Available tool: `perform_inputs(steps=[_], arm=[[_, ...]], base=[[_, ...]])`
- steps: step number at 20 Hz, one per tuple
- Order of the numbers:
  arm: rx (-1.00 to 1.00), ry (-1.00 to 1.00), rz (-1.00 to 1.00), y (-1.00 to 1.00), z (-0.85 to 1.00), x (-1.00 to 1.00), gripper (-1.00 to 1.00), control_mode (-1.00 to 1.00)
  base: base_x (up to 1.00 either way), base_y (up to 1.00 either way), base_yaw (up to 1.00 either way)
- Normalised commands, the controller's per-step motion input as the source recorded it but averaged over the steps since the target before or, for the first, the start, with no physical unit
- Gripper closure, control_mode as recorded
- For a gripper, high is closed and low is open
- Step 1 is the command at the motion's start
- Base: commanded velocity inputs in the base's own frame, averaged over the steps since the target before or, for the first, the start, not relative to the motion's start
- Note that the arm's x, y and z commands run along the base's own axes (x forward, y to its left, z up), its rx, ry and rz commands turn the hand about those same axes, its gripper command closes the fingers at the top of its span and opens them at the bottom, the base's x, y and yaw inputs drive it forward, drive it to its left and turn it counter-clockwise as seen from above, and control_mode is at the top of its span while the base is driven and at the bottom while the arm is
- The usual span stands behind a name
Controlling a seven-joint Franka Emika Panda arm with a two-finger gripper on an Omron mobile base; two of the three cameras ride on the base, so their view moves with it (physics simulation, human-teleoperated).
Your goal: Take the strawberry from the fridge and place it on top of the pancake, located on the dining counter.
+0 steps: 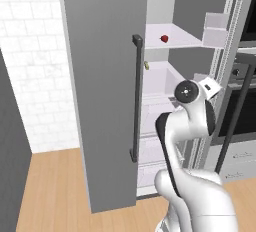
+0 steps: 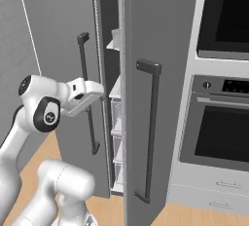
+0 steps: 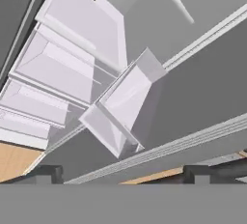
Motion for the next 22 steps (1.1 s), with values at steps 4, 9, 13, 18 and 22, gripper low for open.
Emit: perform_inputs(steps=[4, 9, 13, 18, 22], arm=[[-0.11, 0.13, 0.00, -0.01, 0.00, 1.00, -1.00, -1.00], [-0.09, 0.11, 0.00, -0.09, -0.02, 0.94, -1.00, -1.00], [-0.06, 0.09, -0.02, -0.49, -0.01, 0.67, -1.00, -1.00], [-0.04, 0.12, -0.07, -0.76, 0.00, 0.42, -1.00, -1.00], [-0.01, 0.01, -0.10, -0.97, 0.00, -0.16, -1.00, -1.00]], base=[[0.00, 0.00, 0.00], [0.00, 0.00, 0.00], [0.00, 0.00, 0.00], [0.00, 0.00, 0.00], [0.00, 0.00, 0.00]])
